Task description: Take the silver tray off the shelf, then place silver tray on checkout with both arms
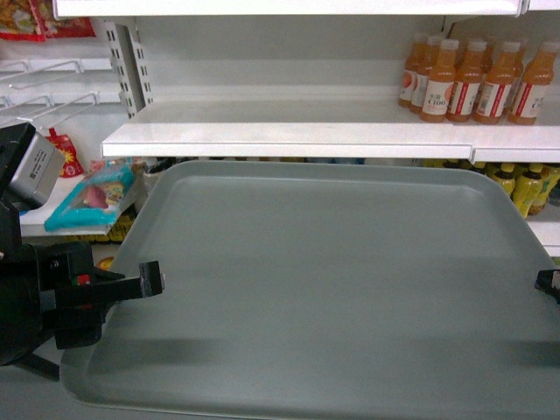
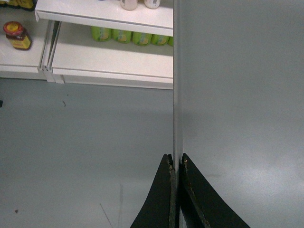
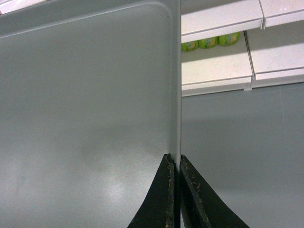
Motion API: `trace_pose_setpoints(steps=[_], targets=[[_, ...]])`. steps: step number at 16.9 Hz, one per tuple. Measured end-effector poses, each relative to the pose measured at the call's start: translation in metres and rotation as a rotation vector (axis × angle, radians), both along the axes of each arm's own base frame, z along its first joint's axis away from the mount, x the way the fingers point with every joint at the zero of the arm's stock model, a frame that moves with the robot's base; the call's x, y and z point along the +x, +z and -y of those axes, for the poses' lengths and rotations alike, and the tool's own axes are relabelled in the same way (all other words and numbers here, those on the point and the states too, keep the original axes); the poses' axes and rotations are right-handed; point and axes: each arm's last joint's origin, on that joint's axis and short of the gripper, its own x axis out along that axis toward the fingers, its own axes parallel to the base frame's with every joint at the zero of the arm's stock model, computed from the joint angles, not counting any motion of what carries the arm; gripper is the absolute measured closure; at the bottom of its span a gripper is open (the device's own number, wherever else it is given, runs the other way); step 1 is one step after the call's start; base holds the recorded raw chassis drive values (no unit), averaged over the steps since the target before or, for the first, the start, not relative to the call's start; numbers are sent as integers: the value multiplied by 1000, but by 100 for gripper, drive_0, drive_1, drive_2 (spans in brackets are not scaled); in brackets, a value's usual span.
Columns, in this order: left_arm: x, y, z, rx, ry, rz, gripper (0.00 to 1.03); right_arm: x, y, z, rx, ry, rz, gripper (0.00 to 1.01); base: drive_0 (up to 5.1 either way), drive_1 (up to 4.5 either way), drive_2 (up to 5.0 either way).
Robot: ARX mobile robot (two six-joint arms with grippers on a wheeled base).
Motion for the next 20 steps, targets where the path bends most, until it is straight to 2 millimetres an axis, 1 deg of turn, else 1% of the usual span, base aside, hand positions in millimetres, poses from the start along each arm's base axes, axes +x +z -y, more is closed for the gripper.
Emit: trace_pose_setpoints(steps=[20], targets=[[0, -1, 0, 3, 0, -8, 101, 0, -1, 0, 0, 0, -6, 99, 0, -430, 431]])
